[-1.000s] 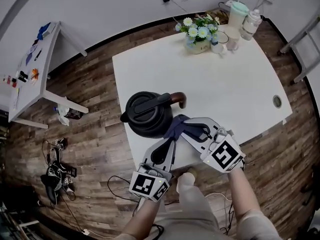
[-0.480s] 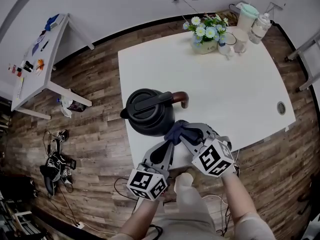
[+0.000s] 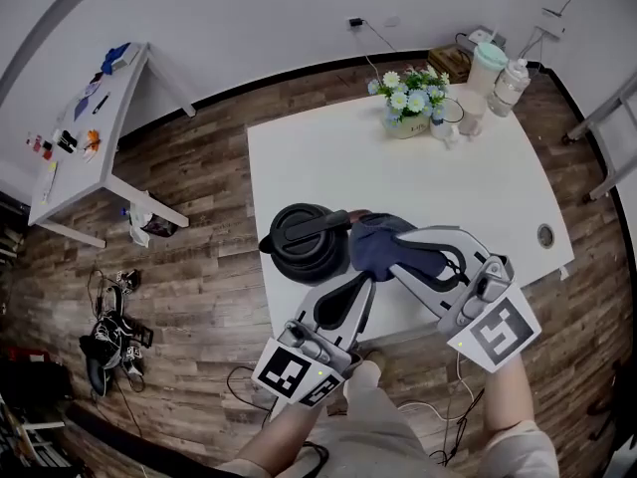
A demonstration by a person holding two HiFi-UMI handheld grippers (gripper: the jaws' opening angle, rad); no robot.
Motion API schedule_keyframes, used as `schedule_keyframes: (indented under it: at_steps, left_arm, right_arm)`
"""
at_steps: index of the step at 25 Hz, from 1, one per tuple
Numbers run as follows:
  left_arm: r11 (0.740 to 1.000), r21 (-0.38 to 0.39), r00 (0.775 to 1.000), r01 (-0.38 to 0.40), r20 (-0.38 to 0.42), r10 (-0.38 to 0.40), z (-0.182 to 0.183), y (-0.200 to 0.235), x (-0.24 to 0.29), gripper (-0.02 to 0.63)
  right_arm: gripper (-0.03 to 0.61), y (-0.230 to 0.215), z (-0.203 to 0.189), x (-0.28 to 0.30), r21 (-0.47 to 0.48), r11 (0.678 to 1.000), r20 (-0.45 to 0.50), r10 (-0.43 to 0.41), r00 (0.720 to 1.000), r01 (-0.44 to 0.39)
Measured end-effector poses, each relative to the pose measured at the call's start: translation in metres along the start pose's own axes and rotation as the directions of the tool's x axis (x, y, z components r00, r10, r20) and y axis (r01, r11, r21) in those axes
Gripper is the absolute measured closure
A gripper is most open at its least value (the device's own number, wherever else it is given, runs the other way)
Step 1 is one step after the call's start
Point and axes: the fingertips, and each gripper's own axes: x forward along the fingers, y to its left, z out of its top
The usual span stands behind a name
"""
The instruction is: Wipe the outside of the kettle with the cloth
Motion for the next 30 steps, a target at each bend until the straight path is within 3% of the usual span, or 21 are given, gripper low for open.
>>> schedule_keyframes:
  at_steps: [3,7,11,15,22,26,30]
  left_arm:
    - [1.0,0.027,1.0,-0.005,0.007,0.005,0.012,0.008,0.016,0.611]
    - [1.0,0.024,0.999,-0.006,-0.043,0.007,-0.012,0.017,0.032,0.611]
    - [1.0,0.019,0.993,0.014,-0.121,-0.012,-0.058,0.006,0.027,0.609]
    - [1.0,0.005,0.985,0.029,-0.168,-0.027,-0.083,0.003,0.016,0.611]
    - [1.0,0.025,0.983,0.001,-0.183,0.003,-0.102,0.017,0.021,0.611]
    - [0.999,0.011,0.98,0.038,-0.196,-0.035,-0.105,0.005,0.02,0.611]
    - [0.987,-0.001,0.97,0.159,-0.188,-0.156,-0.071,-0.028,0.023,0.611]
  right_arm:
    - [0.514,-0.023,-0.002,0.016,0.029,0.999,-0.017,-0.045,0.999,0.046]
    - [0.514,-0.032,-0.045,0.033,0.028,0.998,-0.084,-0.057,0.995,0.06]
    - [0.514,-0.025,-0.077,0.029,0.189,0.979,-0.023,-0.071,0.997,0.074]
    - [0.514,-0.015,-0.106,0.027,0.296,0.952,-0.036,-0.063,0.997,0.071]
    - [0.514,0.013,-0.159,0.022,0.244,0.966,-0.226,-0.028,0.974,0.084]
    - [0.514,0.026,-0.147,0.008,0.213,0.975,-0.225,-0.012,0.974,0.061]
    - [0.514,0.032,-0.093,-0.013,0.217,0.975,-0.063,-0.023,0.998,0.036]
